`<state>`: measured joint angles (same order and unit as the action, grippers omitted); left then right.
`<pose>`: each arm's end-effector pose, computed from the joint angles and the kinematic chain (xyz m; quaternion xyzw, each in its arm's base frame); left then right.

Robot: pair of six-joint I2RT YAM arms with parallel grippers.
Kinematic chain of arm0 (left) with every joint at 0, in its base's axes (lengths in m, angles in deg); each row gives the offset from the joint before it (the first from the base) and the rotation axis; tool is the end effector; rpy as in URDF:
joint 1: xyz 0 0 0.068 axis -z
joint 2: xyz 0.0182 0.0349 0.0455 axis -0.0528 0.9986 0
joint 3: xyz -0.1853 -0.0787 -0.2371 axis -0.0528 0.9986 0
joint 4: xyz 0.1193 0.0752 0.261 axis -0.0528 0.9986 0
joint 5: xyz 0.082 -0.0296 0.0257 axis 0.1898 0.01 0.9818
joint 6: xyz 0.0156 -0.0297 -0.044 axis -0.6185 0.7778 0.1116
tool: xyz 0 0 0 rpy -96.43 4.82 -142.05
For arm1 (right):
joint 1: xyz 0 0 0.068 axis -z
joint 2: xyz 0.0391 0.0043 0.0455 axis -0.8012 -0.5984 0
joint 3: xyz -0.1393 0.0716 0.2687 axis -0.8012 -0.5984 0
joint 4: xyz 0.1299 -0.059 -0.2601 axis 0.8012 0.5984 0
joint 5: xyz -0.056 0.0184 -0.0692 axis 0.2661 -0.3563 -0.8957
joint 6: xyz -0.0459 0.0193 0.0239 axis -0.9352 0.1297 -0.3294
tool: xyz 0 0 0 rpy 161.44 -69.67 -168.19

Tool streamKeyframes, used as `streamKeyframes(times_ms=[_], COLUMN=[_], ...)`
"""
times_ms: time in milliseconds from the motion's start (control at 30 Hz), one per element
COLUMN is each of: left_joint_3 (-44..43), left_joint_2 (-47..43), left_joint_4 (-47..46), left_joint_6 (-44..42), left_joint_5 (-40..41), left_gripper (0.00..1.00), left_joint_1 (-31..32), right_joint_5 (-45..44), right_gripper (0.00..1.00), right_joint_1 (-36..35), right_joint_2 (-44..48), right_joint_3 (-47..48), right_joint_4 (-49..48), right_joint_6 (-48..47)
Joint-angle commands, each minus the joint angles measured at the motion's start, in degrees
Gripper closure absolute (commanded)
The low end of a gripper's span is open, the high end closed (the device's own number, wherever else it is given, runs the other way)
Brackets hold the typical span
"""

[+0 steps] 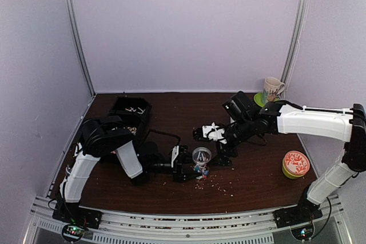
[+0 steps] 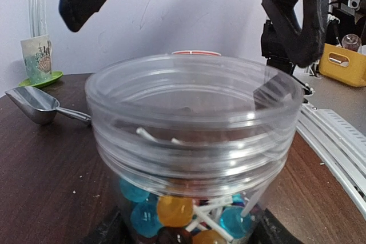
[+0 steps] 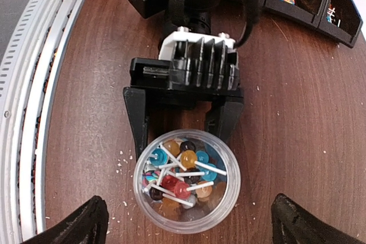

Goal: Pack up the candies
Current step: Screw the bottle lid onto the packing bottle.

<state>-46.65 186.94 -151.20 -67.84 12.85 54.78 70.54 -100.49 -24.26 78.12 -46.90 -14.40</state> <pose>0.2348 -0.3380 0.0464 0.4756 0.5235 -0.5469 0.4479 0.2248 0.2695 0.2786 -0.6882 0.6141 0.2522 0.2927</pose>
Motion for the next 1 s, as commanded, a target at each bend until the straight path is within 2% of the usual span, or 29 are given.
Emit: streamKeyframes(times_ms=[0,233,967], left_joint_3=[0.00,-0.20,-0.29], left_joint_2=[2.75,2.88,2.90], left_joint_4=[0.93,1.11,1.81], left_joint_6=[0.32,0.38,0.43], left_joint_5=[-3.96,-3.92,-2.01], left_gripper=[0.51,0.51,0.51], left_joint_1=[0.02,0.02,0.03], right_joint_5=[5.01,5.06,5.45], right_gripper=[0.01,0.08,0.14], right_joint_1=[0.15,-0.03,-0.48], right_joint_2=[-2.07,-5.10,-6.81], right_joint_3=[2.50,4.40,2.90], right_joint_4=[-0.12,-1.07,-1.54], right_joint_6=[-2.83,-0.70,0.67])
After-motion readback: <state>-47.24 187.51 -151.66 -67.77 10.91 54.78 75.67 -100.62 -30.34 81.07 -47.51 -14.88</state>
